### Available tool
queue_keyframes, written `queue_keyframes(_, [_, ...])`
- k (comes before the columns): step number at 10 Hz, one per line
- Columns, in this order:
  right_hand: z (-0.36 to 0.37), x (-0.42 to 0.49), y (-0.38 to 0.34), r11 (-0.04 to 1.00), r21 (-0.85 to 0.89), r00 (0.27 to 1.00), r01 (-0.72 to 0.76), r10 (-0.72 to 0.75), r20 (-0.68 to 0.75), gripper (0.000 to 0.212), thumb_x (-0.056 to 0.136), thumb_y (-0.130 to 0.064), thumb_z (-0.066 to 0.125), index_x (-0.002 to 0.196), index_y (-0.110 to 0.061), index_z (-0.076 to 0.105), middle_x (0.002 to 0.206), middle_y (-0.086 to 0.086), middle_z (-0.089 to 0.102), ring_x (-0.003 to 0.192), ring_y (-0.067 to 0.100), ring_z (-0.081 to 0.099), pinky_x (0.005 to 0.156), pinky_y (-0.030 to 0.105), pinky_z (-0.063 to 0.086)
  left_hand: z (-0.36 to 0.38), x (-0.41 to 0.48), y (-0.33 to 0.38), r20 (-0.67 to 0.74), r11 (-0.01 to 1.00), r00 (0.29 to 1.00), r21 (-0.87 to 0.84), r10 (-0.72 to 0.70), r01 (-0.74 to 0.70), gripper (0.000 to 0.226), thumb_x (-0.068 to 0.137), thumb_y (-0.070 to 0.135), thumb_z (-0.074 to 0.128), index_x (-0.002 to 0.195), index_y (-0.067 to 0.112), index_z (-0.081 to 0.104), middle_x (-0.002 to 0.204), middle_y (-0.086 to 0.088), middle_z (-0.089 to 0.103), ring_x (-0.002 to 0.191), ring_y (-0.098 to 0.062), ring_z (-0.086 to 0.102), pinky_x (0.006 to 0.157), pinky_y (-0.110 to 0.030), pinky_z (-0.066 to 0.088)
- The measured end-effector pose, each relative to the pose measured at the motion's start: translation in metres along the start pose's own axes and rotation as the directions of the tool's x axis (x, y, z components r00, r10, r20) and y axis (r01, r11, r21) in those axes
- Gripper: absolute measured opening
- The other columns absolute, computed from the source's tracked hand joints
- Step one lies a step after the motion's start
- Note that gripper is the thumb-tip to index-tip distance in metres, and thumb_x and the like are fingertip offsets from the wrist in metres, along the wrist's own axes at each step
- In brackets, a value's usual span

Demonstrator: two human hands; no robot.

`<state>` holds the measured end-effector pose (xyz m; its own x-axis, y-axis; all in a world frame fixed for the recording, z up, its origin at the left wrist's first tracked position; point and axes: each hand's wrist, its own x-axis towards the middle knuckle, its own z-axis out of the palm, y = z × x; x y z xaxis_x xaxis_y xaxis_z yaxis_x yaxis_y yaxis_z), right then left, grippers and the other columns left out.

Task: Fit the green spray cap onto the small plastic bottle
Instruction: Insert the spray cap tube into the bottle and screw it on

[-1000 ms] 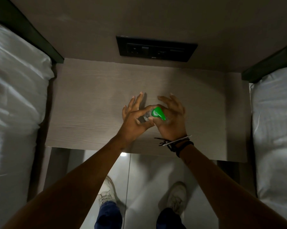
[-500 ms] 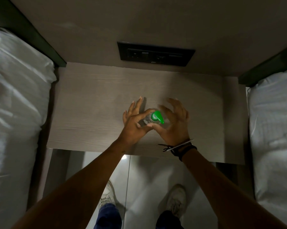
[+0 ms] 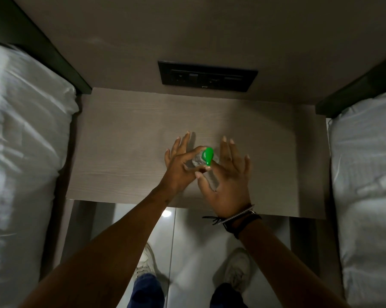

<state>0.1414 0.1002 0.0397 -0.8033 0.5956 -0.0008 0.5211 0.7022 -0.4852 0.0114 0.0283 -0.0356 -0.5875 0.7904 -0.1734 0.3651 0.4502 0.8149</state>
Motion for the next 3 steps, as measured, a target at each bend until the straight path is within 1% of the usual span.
queue_keyframes(1, [0.0002,-0.0016,-0.0045,0.998,-0.045,0.998,-0.050,0.049,-0.028,0.058,0.085,-0.046,0.055,0.131,-0.011,0.055,0.157,0.017,0.023,0.146,0.031,0.016,0.113,0.065,0.012,0.0004,0.0003,-0.0026,-0.010,1.000,1.000,0.027,0.011,-0.011,0.060,0.074,0.041,0.076,0.124,0.047,0.043,0.157,0.004,0.010,0.146,-0.021,-0.002,0.113,-0.052,-0.007])
queue_keyframes(2, [-0.0026,-0.0034,-0.0021,0.991,-0.057,0.991,-0.120,0.116,-0.070,0.060,0.083,-0.046,0.061,0.129,-0.008,0.056,0.156,0.021,0.024,0.146,0.033,0.018,0.114,0.063,0.013,0.0007,0.0010,-0.0054,-0.008,0.999,0.999,0.037,0.038,-0.038,0.059,0.073,0.048,0.073,0.123,0.049,0.043,0.157,0.008,0.008,0.145,-0.019,-0.003,0.113,-0.051,-0.006])
queue_keyframes(3, [-0.0072,-0.0041,0.0012,0.989,-0.044,0.986,-0.139,0.135,-0.095,0.060,0.081,-0.046,0.066,0.126,-0.008,0.058,0.155,0.021,0.026,0.145,0.034,0.021,0.113,0.064,0.016,-0.0020,0.0020,-0.0037,0.017,0.997,1.000,0.067,0.025,-0.026,0.060,0.075,0.048,0.073,0.127,0.047,0.043,0.161,0.000,0.009,0.147,-0.022,-0.003,0.115,-0.055,-0.005])
